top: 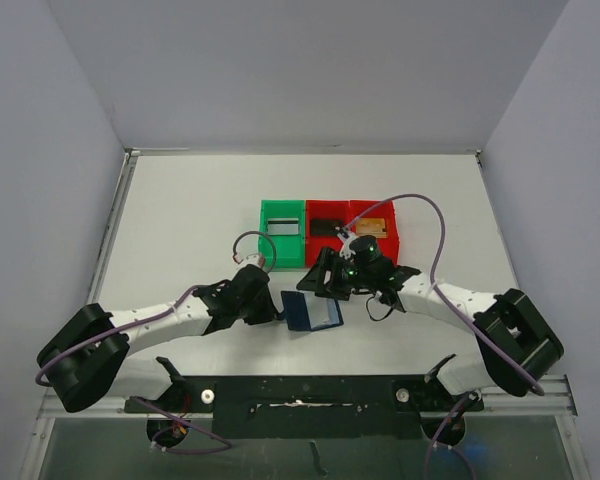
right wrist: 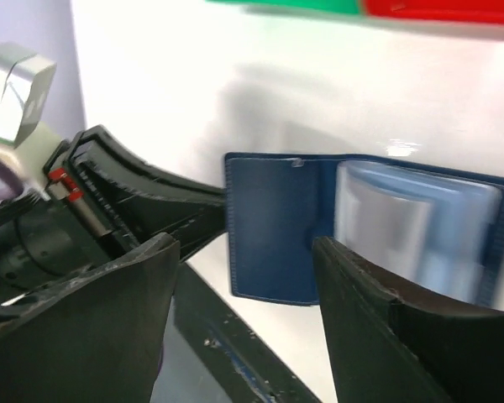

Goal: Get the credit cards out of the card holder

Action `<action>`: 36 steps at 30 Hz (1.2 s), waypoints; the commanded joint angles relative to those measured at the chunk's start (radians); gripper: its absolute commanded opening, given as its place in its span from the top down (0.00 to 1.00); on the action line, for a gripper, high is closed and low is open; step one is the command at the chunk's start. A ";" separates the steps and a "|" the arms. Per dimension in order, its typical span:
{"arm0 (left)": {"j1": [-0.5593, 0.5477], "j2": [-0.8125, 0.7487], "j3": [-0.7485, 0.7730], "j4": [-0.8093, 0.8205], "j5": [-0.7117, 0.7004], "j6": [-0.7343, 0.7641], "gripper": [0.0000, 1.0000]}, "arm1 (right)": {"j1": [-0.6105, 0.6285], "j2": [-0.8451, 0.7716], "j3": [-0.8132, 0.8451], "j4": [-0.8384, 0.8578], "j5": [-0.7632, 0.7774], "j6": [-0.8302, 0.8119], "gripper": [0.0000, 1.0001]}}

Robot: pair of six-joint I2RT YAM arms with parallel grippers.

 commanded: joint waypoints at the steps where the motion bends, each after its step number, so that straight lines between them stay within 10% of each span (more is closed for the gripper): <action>1: 0.010 -0.028 0.000 0.054 0.012 0.012 1.00 | -0.049 -0.066 0.022 -0.268 0.162 -0.116 0.34; 22: 0.012 0.005 0.016 0.061 0.040 0.034 1.00 | 0.019 0.068 0.088 -0.275 0.129 -0.119 0.29; 36: 0.010 0.023 0.029 0.059 0.039 0.040 1.00 | 0.029 0.053 0.110 -0.187 0.028 -0.102 0.45</action>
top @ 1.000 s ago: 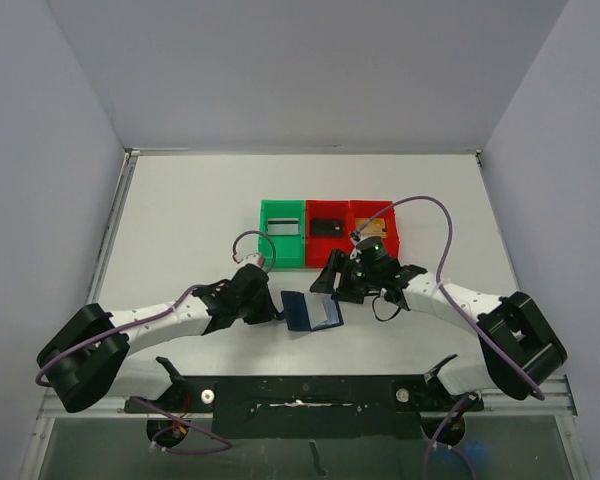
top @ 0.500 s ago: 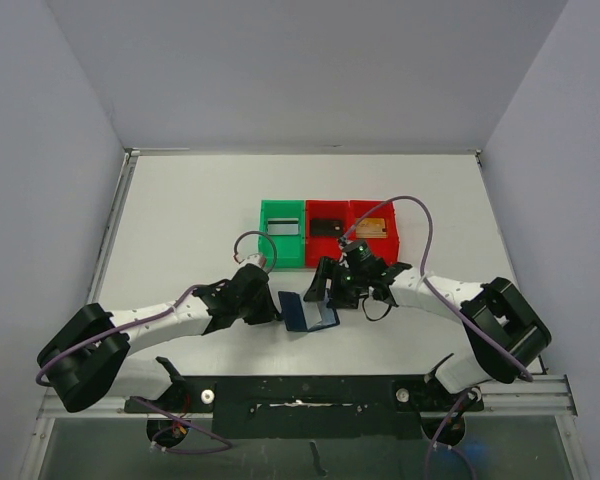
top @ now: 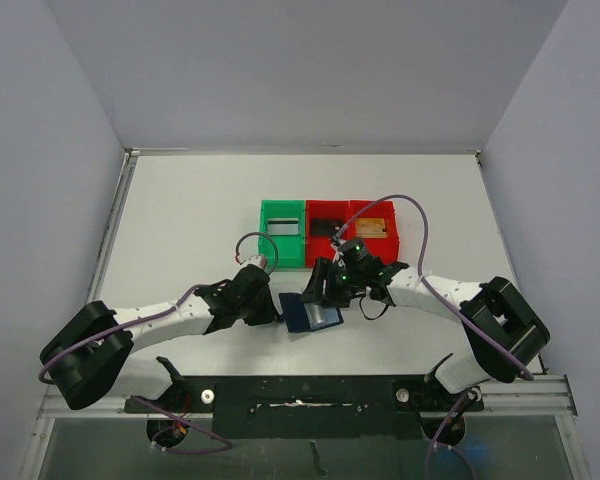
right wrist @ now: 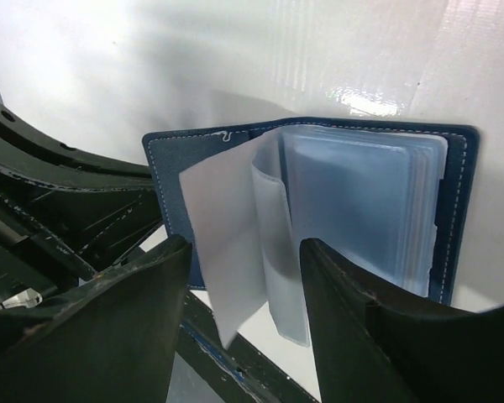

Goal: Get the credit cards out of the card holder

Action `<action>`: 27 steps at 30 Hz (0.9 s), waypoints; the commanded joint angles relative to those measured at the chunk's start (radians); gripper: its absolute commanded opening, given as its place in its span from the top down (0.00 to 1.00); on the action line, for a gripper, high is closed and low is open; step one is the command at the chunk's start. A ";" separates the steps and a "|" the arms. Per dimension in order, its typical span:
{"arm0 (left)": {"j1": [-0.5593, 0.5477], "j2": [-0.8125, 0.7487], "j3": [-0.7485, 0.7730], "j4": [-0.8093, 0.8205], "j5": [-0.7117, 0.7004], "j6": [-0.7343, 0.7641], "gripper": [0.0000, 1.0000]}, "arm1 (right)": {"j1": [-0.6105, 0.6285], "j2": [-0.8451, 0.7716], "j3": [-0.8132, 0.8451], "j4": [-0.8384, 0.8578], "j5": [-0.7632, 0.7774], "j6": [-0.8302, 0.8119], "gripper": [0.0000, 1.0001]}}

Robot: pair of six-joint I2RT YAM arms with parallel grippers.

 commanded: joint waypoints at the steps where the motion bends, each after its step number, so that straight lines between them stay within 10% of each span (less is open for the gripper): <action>1: 0.006 0.004 0.030 0.052 0.006 0.013 1.00 | 0.005 -0.002 0.031 0.076 -0.057 0.001 0.45; 21: 0.059 -0.067 -0.045 0.128 0.080 -0.047 1.00 | 0.004 0.188 -0.108 0.696 -0.270 0.322 0.43; 27: 0.066 -0.141 -0.105 0.203 0.103 -0.120 0.73 | -0.005 0.210 -0.171 0.771 -0.206 0.383 0.54</action>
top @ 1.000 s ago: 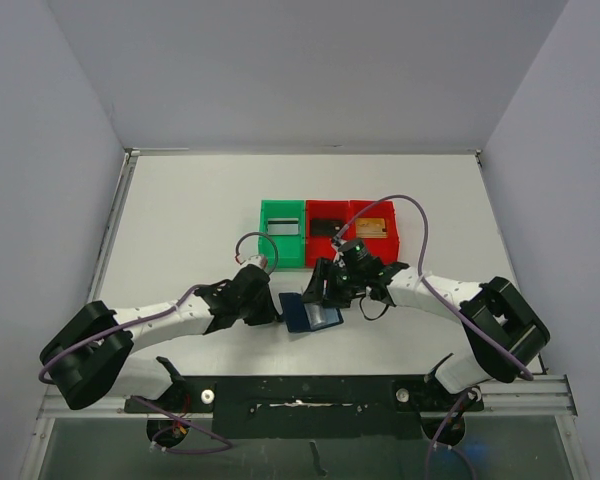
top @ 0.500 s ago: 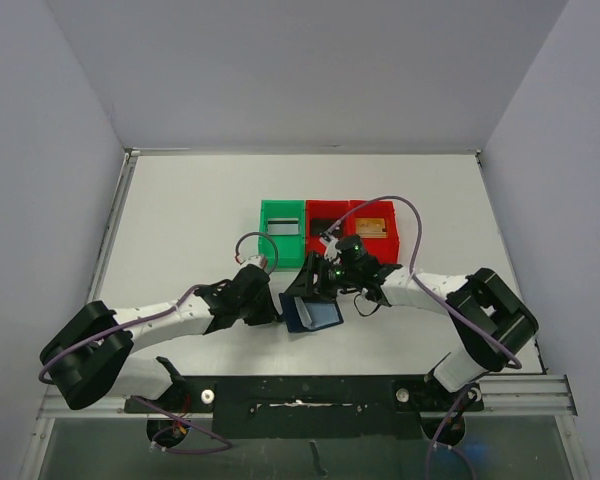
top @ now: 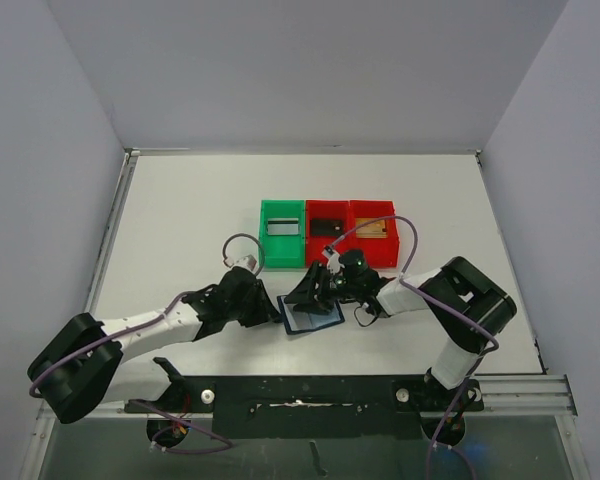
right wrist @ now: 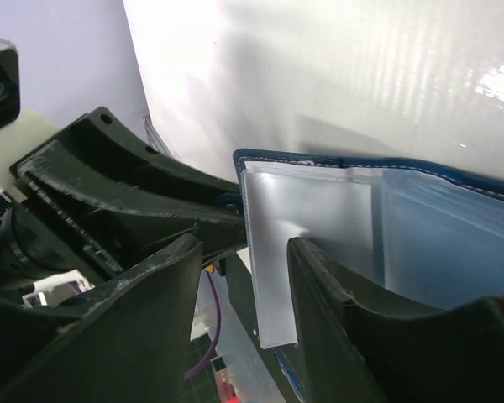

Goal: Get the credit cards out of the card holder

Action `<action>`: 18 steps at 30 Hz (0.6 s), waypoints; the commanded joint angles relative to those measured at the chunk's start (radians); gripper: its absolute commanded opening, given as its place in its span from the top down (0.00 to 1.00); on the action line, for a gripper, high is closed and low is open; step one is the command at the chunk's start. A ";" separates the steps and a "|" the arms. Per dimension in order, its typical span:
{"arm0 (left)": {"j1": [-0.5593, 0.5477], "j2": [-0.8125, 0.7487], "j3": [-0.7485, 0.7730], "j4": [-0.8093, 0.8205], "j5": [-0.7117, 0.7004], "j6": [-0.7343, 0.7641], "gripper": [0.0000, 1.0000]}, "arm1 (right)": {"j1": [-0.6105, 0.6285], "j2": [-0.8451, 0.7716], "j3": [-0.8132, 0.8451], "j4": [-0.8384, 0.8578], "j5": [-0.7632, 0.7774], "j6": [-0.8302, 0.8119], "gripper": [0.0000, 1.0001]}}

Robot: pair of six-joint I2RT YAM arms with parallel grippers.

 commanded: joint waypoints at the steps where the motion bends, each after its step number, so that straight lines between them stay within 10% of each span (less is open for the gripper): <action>1: 0.008 -0.090 -0.035 0.136 0.036 -0.079 0.69 | -0.006 -0.001 -0.030 0.118 0.048 0.061 0.56; 18: 0.010 -0.200 -0.179 0.322 0.065 -0.255 0.43 | -0.001 0.013 -0.040 0.064 0.106 0.059 0.78</action>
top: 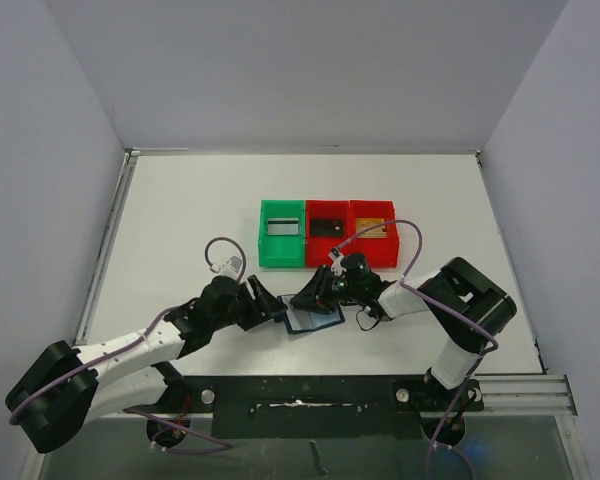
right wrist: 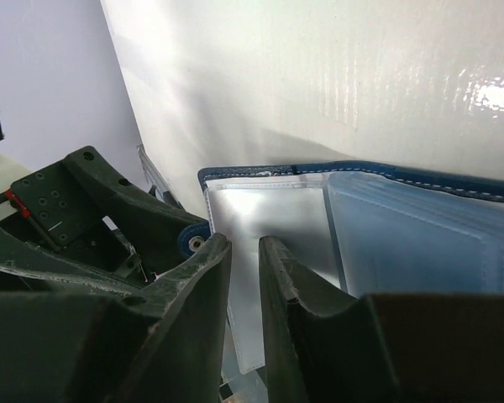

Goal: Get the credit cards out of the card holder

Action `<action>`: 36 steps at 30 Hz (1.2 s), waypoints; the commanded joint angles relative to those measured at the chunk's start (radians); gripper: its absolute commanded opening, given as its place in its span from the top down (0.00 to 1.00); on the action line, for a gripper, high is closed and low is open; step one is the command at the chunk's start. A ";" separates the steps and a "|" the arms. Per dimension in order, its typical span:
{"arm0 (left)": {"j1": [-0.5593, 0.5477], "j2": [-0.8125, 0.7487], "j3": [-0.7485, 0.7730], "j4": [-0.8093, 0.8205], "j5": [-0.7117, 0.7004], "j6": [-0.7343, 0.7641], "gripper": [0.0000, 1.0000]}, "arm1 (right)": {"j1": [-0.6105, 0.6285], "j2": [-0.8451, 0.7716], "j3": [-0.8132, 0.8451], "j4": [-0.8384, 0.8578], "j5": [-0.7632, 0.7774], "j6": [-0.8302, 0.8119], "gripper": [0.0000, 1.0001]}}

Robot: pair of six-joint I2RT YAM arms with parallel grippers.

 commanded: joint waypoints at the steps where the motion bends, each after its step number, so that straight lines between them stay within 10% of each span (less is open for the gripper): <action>1: -0.007 0.027 -0.027 0.144 0.028 -0.068 0.42 | -0.001 0.011 0.010 0.020 0.015 0.004 0.79; 36: -0.277 0.083 0.032 -0.043 -0.208 -0.304 0.44 | 0.005 -0.009 0.065 -0.207 0.077 -0.116 0.91</action>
